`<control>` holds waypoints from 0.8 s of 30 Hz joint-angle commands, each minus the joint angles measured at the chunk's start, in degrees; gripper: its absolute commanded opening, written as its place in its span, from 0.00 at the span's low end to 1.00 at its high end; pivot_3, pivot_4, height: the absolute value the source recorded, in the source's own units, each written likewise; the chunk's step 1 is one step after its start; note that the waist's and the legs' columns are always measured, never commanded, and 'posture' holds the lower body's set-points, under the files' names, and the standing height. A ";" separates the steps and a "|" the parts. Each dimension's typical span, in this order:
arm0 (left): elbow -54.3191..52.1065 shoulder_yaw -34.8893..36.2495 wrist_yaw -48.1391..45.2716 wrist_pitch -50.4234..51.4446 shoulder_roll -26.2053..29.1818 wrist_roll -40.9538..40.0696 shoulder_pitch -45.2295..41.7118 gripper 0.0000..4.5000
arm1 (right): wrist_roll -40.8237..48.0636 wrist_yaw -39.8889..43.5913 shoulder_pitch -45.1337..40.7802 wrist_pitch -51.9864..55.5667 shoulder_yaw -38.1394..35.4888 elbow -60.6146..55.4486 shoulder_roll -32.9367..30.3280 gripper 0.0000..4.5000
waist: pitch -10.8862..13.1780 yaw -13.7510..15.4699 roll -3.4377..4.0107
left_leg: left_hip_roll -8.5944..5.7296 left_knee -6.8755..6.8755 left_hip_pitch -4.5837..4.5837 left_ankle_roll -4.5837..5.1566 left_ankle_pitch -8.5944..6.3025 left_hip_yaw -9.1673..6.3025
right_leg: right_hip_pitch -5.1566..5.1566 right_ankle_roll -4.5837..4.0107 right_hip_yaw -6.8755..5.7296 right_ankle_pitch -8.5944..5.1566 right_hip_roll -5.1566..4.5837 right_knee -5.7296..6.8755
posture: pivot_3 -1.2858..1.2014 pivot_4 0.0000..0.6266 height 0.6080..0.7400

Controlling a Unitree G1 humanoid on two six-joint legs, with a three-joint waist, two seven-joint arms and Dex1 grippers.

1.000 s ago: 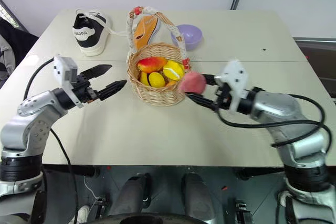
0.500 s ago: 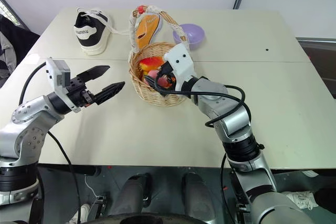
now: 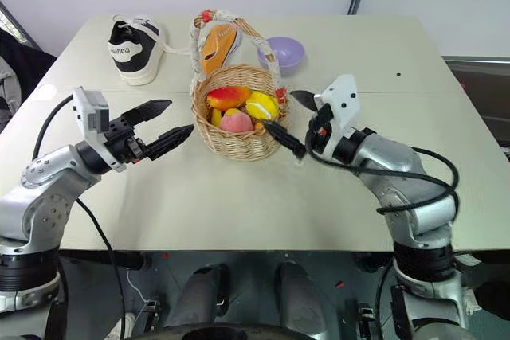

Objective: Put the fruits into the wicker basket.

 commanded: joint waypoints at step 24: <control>0.49 -3.99 -0.50 -1.60 -3.40 0.43 -2.47 1.00 | -8.39 -8.44 -0.77 -16.67 -20.27 15.30 -8.14 0.13 | 0.01 0.40 0.01 | 0.23 -0.06 -0.22 0.04 -0.02 0.22 | -0.40 0.02 0.35 0.02 0.39 0.08 | 0.52 0.24 1.00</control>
